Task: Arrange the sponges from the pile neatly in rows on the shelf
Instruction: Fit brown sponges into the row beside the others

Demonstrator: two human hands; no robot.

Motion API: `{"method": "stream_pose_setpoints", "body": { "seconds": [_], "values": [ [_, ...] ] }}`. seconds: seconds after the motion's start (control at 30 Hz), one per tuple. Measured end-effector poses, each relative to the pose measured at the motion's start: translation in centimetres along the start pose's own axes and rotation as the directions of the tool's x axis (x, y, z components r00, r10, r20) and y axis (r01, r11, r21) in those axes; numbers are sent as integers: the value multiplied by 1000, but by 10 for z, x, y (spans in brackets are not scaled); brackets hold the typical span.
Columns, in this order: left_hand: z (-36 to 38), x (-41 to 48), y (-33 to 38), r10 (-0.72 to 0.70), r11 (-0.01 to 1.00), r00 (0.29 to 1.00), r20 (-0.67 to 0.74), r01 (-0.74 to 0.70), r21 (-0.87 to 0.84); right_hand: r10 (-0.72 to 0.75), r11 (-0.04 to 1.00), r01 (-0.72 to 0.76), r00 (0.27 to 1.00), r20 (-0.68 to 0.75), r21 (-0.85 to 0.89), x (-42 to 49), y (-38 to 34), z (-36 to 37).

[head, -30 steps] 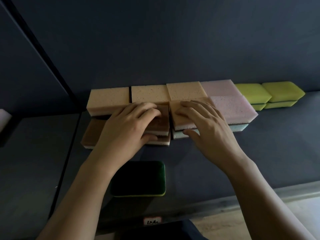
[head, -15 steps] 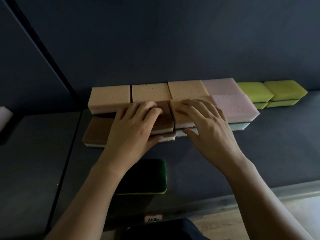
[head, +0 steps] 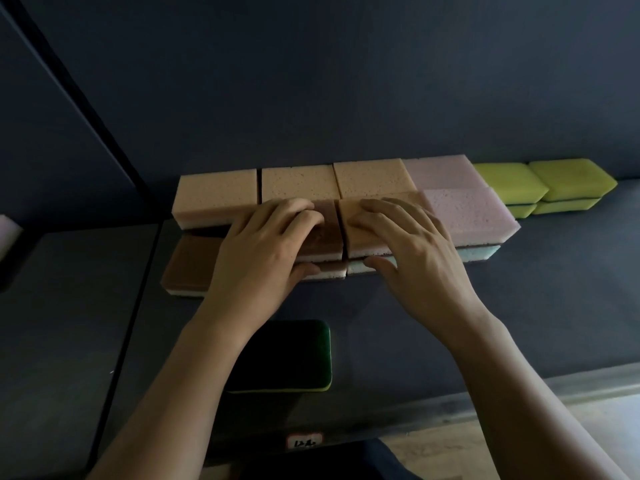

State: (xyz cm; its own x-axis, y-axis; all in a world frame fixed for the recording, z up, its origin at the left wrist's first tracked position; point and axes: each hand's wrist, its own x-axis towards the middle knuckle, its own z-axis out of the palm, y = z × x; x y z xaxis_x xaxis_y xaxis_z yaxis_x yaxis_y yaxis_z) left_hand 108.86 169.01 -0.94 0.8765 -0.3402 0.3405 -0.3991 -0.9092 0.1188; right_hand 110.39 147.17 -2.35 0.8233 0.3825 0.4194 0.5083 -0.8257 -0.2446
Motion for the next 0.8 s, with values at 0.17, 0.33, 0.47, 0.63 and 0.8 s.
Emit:
{"method": "stream_pose_setpoints", "body": {
  "seconds": [0.17,0.33,0.47,0.63,0.8],
  "values": [
    [-4,1,-3,2,999,1000,-10,-3,-55,-9,1000,9,1000,21,13,0,3,-1],
    [-6,-1,-2,22,998,999,-40,-25,-63,-17,999,17,1000,-11,29,-2,2,-2],
    [-2,-2,1,29,999,999,-32,-30,-35,-20,1000,20,1000,-21,22,-4,1,-3],
    [3,0,5,7,1000,1000,-20,-7,-17,0,1000,0,1000,0,5,-3,-3,-2],
    [2,0,6,4,1000,1000,-7,-4,-20,7,1000,-7,1000,22,-10,-1,-5,-3]
  ]
}}
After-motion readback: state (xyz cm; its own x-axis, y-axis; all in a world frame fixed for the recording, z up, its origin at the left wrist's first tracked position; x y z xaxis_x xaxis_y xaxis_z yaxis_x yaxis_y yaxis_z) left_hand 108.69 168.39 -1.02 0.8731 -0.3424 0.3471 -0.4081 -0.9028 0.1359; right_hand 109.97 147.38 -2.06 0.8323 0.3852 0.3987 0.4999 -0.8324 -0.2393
